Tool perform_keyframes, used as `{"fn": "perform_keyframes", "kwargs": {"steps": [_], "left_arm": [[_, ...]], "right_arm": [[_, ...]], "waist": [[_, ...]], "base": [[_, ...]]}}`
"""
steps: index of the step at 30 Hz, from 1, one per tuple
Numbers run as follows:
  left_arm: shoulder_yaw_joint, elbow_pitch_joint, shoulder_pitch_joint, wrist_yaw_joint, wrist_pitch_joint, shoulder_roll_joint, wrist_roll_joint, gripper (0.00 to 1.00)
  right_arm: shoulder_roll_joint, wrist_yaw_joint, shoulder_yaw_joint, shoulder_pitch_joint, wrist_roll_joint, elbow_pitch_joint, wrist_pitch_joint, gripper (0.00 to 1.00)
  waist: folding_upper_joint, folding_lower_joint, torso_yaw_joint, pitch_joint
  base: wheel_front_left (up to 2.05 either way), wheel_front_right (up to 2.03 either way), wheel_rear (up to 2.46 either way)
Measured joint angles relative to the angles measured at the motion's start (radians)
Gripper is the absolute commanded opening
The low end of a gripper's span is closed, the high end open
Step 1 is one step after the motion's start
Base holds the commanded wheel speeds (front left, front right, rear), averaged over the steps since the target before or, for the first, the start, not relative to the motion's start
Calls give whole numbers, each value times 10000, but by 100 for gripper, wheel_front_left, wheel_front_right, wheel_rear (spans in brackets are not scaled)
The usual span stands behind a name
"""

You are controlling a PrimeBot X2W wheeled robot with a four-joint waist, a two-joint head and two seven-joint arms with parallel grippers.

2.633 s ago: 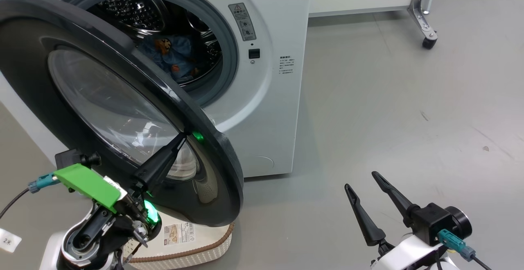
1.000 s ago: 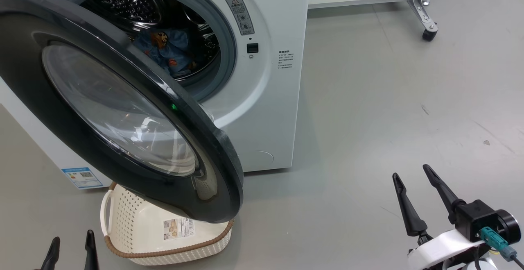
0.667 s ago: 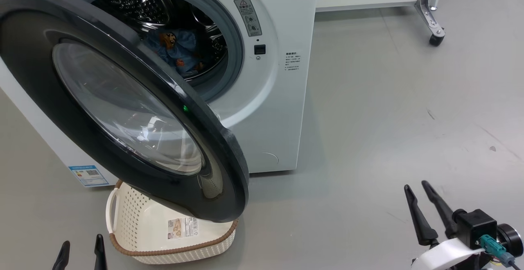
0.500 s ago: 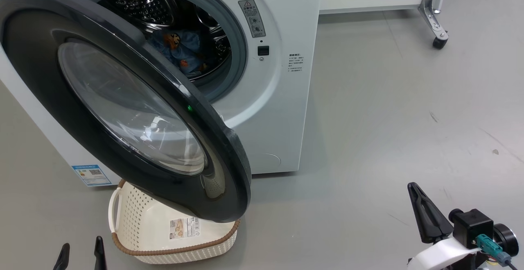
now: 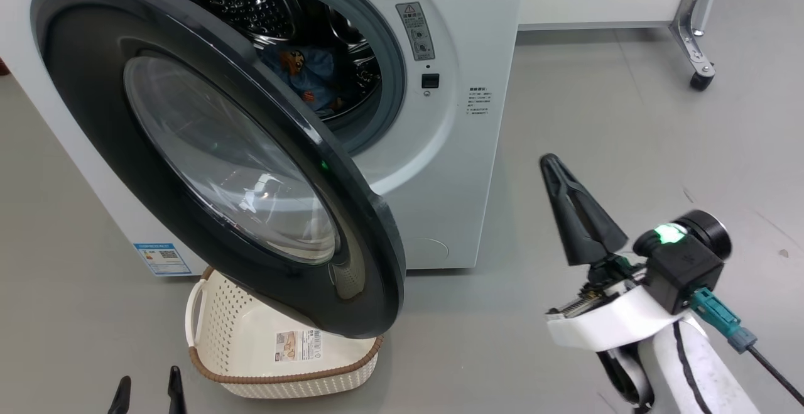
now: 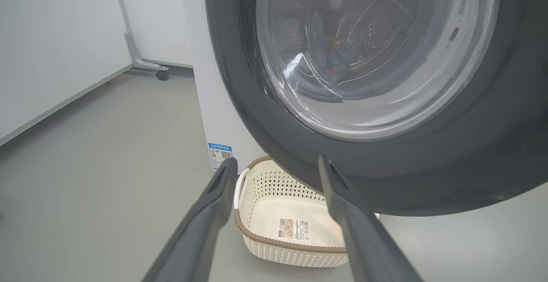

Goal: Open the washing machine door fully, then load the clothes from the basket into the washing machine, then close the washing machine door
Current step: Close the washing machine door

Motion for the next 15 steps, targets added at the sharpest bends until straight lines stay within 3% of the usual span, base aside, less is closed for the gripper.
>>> {"fn": "perform_keyframes", "kwargs": {"steps": [8,15], "left_arm": [[-347,136,-99,-127,0,-211,184,100],[-700,261,-239,-293,-2,-311,351,100]], "right_arm": [[263,2,2431,-1046,123,-677,0,0],[242,2,4050,-935,537,562,0,0]], "waist": [[0,0,479,4],[0,0,1068,38]], "base": [[0,0,0],[0,0,0]]}}
